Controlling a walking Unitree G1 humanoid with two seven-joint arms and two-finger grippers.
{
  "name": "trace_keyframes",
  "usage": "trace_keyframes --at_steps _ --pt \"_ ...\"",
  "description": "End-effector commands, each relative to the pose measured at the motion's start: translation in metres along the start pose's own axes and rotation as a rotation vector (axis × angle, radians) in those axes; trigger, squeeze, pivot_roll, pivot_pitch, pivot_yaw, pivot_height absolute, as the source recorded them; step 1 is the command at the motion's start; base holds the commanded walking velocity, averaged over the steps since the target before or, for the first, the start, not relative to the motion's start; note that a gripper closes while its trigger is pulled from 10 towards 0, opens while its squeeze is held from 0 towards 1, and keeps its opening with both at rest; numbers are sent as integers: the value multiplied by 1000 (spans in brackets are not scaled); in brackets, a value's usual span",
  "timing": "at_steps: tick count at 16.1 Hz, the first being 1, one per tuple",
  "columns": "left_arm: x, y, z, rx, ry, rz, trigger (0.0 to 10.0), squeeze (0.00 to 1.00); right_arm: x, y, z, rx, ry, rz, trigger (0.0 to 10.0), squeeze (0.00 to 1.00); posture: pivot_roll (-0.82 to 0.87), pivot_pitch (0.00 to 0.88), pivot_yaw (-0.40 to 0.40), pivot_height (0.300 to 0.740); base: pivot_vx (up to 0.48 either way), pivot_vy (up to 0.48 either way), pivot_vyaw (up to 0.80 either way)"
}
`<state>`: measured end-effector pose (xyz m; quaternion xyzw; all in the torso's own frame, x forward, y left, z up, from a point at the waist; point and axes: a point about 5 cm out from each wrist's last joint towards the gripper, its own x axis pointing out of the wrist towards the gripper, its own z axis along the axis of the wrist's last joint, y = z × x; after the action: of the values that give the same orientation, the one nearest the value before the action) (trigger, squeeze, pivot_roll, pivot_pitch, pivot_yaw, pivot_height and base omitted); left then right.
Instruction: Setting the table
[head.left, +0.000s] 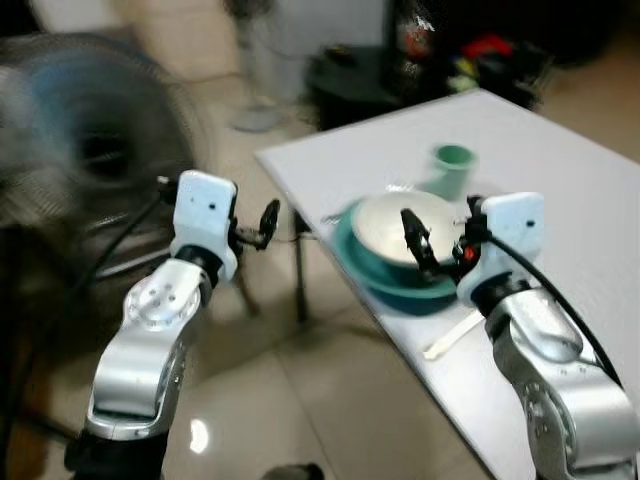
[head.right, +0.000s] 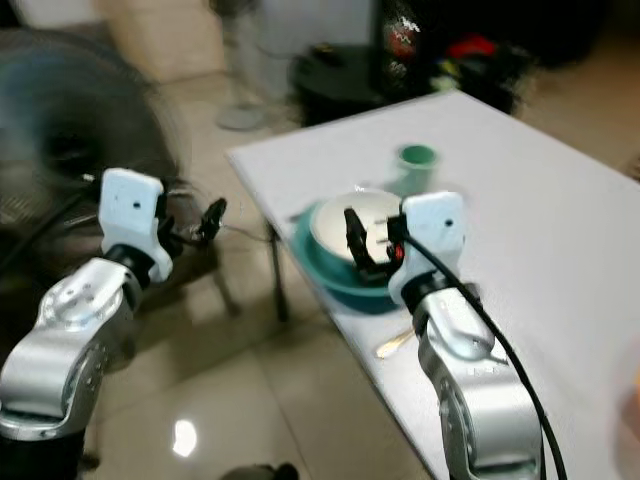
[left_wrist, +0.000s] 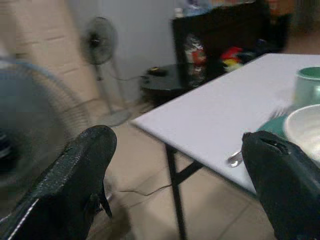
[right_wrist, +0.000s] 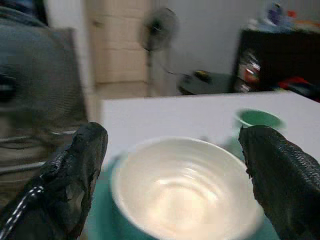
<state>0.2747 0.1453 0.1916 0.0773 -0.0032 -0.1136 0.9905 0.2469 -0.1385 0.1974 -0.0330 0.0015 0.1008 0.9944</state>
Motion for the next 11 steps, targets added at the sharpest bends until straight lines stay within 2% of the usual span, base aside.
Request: trace_keyframes --at_steps 1,4,7,9,11 --pt "-3 -2 -6 10 27 2 10000 0 -1 0 -4 7 13 13 10000 1000 39 0 61 740 0 296 0" --pt "-2 1 -3 26 21 -6 10000 0 -1 0 -4 26 9 8 10000 1000 51 0 56 740 0 296 0" --pt "-5 9 -2 24 26 18 10000 0 -1 8 -7 12 23 60 10000 1000 54 0 51 740 0 296 0" --pt "-5 7 -4 39 33 17 10000 0 0 0 -12 -4 32 36 10000 1000 68 0 55 740 0 292 0" --pt "-2 11 0 49 21 13 10000 0 6 -3 -5 21 5 8 10000 1000 67 0 59 740 0 296 0"
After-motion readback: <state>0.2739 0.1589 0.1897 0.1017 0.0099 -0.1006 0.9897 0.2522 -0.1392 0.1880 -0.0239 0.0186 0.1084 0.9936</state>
